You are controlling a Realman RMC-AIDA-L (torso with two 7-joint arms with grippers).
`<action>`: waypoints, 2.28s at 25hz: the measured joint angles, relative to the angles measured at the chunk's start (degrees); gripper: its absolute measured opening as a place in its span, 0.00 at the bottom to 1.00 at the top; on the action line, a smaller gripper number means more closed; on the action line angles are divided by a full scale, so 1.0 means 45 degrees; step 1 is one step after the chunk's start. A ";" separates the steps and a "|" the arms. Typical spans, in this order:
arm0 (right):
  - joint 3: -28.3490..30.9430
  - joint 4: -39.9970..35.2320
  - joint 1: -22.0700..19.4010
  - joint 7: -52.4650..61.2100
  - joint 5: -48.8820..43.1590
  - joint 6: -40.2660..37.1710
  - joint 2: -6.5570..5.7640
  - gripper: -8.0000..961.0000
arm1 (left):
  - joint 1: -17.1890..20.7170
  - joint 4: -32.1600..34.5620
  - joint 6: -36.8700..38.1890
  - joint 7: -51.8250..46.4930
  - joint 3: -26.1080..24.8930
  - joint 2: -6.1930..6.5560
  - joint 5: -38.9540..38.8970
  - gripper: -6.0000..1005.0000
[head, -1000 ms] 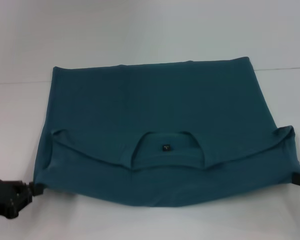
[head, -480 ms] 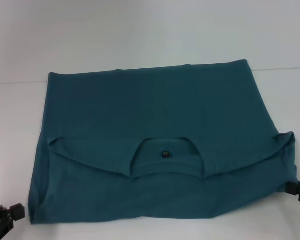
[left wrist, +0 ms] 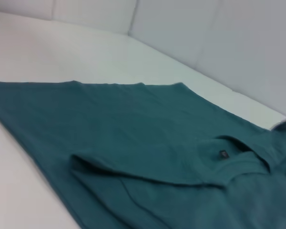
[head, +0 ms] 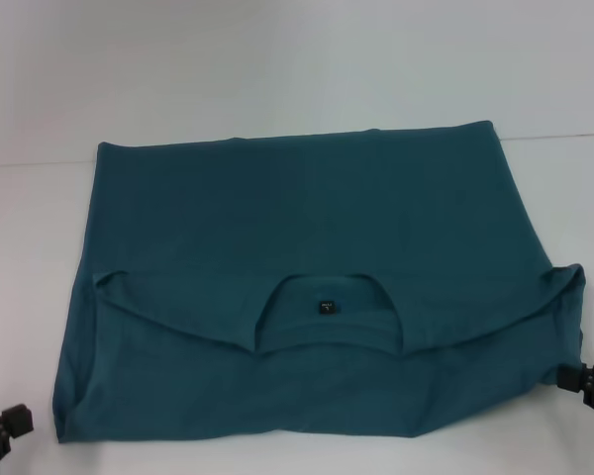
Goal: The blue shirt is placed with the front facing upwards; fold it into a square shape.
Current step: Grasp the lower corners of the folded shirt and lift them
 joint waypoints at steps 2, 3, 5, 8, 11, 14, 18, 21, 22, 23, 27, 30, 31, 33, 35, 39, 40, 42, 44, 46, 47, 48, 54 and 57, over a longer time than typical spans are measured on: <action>0.0002 0.0010 0.0002 -0.0001 -0.0005 0.0039 -0.0002 0.06 | -0.0136 -0.0002 -0.0138 -0.0381 -0.0153 0.0004 -0.0002 0.04; 0.0003 0.0013 0.0003 -0.0002 -0.0011 0.0055 -0.0003 0.06 | -0.0196 0.0006 -0.0164 -0.0518 -0.0200 0.0008 -0.0003 0.04; 0.0010 0.0015 0.0004 0.0021 -0.0059 0.0075 -0.0005 0.06 | -0.0364 0.0101 -0.0208 -0.1030 -0.0238 0.0040 0.0016 0.04; 0.0054 0.0016 0.0018 0.0072 -0.0157 0.0089 -0.0016 0.06 | -0.0555 0.0453 -0.0326 -0.1936 -0.0184 0.0032 0.0075 0.09; 0.0091 0.0016 0.0023 0.0088 -0.0186 0.0097 -0.0032 0.06 | -0.0710 0.0935 -0.0560 -0.2910 -0.0167 -0.0066 0.0081 0.15; 0.0111 0.0017 0.0021 0.0105 -0.0187 0.0098 -0.0055 0.06 | -0.0840 0.1205 -0.0857 -0.3679 -0.0155 -0.0084 0.0096 0.25; 0.0126 0.0016 0.0027 0.0119 -0.0188 0.0099 -0.0071 0.06 | -0.0921 0.1626 -0.1095 -0.4387 0.0085 -0.0106 0.0108 0.37; 0.0126 0.0016 0.0047 0.0161 -0.0187 0.0098 -0.0072 0.06 | -0.0888 0.1964 -0.1287 -0.4927 0.0721 -0.0202 0.0115 0.44; 0.0125 0.0016 0.0057 0.0190 -0.0187 0.0098 -0.0074 0.06 | -0.0868 0.2020 -0.1359 -0.5027 0.0902 -0.0220 0.0116 0.46; 0.0126 0.0017 0.0065 0.0220 -0.0187 0.0099 -0.0084 0.06 | -0.0845 0.2085 -0.1420 -0.5130 0.1210 -0.0229 0.0135 0.49; 0.0120 0.0017 0.0095 0.0281 -0.0185 0.0107 -0.0109 0.06 | -0.0939 0.2221 -0.1395 -0.5575 0.1920 -0.0231 0.0692 0.59; 0.0073 0.0017 0.0107 0.0289 -0.0183 0.0139 -0.0109 0.06 | -0.1178 0.2331 -0.1457 -0.6138 0.2235 -0.0264 0.1343 0.81; 0.0052 0.0016 0.0107 0.0291 -0.0182 0.0173 -0.0109 0.06 | -0.1292 0.2349 -0.1490 -0.6372 0.2320 -0.0274 0.1582 0.83; 0.0029 0.0016 0.0107 0.0292 -0.0179 0.0218 -0.0108 0.06 | -0.1452 0.2351 -0.1507 -0.6585 0.2366 -0.0283 0.1781 0.86; 0.0027 0.0017 0.0105 0.0293 -0.0178 0.0218 -0.0108 0.06 | -0.1544 0.2354 -0.1519 -0.6677 0.2382 -0.0289 0.1886 0.89; 0.0024 0.0017 0.0104 0.0293 -0.0224 0.0207 -0.0117 0.06 | -0.1639 0.2362 -0.1586 -0.6686 0.2392 -0.0345 0.2000 0.89; 0.0024 0.0016 0.0111 0.0293 -0.0272 0.0215 -0.0118 0.06 | -0.1666 0.2362 -0.1603 -0.6688 0.2413 -0.0369 0.2064 0.89; 0.0024 0.0017 0.0146 0.0293 -0.0372 0.0230 -0.0119 0.06 | -0.1706 0.2362 -0.1655 -0.6689 0.2484 -0.0407 0.2220 0.89; 0.0024 0.0016 0.0183 0.0293 -0.0448 0.0240 -0.0111 0.06 | -0.1725 0.2362 -0.1646 -0.6692 0.2527 -0.0434 0.2292 0.89; 0.0024 0.0016 0.0202 0.0293 -0.0476 0.0249 -0.0107 0.06 | -0.1732 0.2362 -0.1574 -0.6703 0.2536 -0.0447 0.2296 0.89; 0.0024 0.0017 0.0209 0.0293 -0.0478 0.0254 -0.0108 0.06 | -0.1733 0.2361 -0.1533 -0.6709 0.2545 -0.0451 0.2298 0.89; 0.0025 0.0016 0.0212 0.0293 -0.0480 0.0256 -0.0111 0.06 | -0.1734 0.2355 -0.1513 -0.6715 0.2554 -0.0451 0.2299 0.89; 0.0025 0.0017 0.0230 0.0292 -0.0491 0.0267 -0.0121 0.06 | -0.1676 0.2346 -0.1108 -0.6690 0.2635 -0.0456 0.2308 0.89; 0.0025 0.0017 0.0237 0.0292 -0.0492 0.0309 -0.0124 0.06 | -0.1653 0.2354 -0.0960 -0.6637 0.2730 -0.0461 0.2312 0.89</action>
